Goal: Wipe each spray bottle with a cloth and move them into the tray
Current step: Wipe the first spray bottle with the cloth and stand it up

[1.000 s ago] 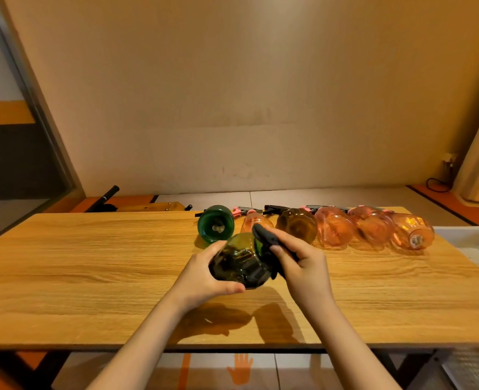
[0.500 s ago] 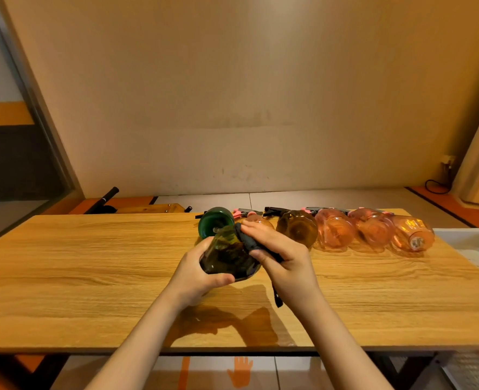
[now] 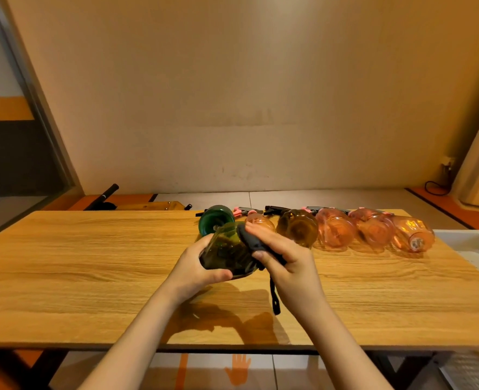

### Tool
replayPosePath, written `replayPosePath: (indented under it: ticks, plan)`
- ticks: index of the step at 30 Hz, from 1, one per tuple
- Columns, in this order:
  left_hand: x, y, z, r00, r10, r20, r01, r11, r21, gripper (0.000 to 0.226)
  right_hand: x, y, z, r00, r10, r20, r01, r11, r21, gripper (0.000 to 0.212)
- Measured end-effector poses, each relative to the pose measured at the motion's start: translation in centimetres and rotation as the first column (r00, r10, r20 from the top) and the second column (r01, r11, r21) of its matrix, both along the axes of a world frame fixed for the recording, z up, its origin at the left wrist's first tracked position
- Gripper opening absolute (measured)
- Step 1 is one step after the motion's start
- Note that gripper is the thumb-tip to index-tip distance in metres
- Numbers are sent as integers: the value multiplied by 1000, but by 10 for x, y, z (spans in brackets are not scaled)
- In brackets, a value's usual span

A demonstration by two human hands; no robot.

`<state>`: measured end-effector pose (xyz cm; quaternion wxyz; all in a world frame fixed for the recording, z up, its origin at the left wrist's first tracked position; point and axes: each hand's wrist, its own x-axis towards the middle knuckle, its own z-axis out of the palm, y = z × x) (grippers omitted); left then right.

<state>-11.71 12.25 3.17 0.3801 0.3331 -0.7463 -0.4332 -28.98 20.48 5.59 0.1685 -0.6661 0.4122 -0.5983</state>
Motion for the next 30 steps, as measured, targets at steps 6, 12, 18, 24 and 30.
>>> replayPosePath:
  ticks: [6,12,18,24,30]
  plan:
    - [-5,1,-5,995,-55,82,56,998,-10,71,-10,-13,-2,987,-86,137,69,989,129,45]
    - [-2,2,-1,1000,5,1,-5,1000,-12,78,-2,2,4,995,-34,-94,32,999,-23,45]
    - [-5,2,-4,996,-41,76,42,999,-15,79,-14,-4,-3,990,-103,98,91,988,123,47]
    - [-5,3,-4,996,-16,85,18,1000,-23,71,-4,-3,8,999,-37,-35,39,998,55,46]
    - [-2,-1,-4,997,13,82,-11,999,-32,73,-22,9,-22,996,-74,-57,74,997,-12,43]
